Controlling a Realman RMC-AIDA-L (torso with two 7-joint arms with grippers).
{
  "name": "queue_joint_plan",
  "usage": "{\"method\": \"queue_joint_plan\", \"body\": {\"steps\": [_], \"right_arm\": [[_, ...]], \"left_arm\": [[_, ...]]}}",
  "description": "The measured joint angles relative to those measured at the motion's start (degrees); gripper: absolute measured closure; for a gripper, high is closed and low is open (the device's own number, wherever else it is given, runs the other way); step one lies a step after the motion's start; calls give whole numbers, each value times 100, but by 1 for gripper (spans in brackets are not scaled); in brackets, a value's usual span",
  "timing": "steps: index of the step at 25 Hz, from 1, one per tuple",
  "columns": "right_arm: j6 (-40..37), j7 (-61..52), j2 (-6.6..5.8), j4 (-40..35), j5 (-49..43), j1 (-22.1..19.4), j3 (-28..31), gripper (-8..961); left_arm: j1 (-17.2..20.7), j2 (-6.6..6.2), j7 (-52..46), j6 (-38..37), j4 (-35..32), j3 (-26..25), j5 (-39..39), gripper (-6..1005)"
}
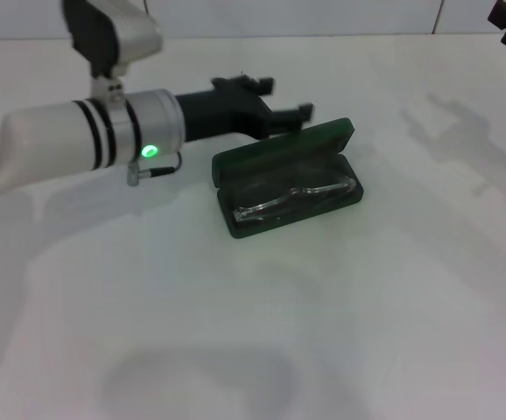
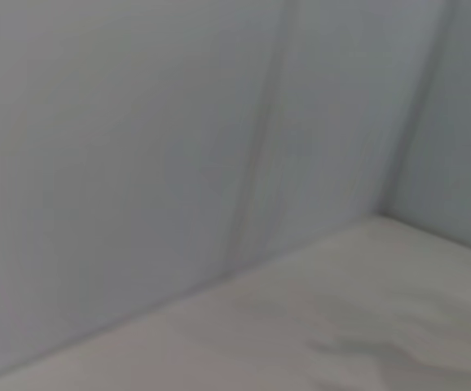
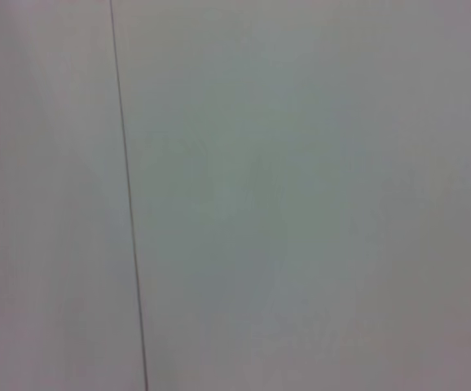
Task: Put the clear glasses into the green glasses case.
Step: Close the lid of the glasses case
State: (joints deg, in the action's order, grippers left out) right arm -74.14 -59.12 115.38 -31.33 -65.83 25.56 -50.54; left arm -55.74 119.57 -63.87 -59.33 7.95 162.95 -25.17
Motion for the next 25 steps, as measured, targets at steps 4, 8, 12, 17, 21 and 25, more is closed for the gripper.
{"method": "queue_joint_plan", "body": {"steps": [4, 8, 12, 17, 21, 25], "right_arm": [[17, 10, -3, 4, -4, 10, 2, 417], [45, 18, -2, 13, -24, 26, 0, 416], [97, 20, 0, 20, -34, 40, -34, 416], [98, 21, 7, 28, -38, 39, -49, 416], [97, 23, 19, 38, -47, 62, -64, 416], [96, 24, 13, 95, -49, 114, -65, 416]], "left_arm": [[-77, -8, -130, -32, -91, 0, 540, 183], [-68, -12, -164, -128, -91, 0, 749, 183], [38, -26, -145, -342, -38, 0, 746, 183], [253, -102, 32, -784, 0, -1, -41, 183], [258, -47, 113, -465, 225, -1, -478, 183], [30, -16, -31, 95, 241, 5, 22, 183]]}}
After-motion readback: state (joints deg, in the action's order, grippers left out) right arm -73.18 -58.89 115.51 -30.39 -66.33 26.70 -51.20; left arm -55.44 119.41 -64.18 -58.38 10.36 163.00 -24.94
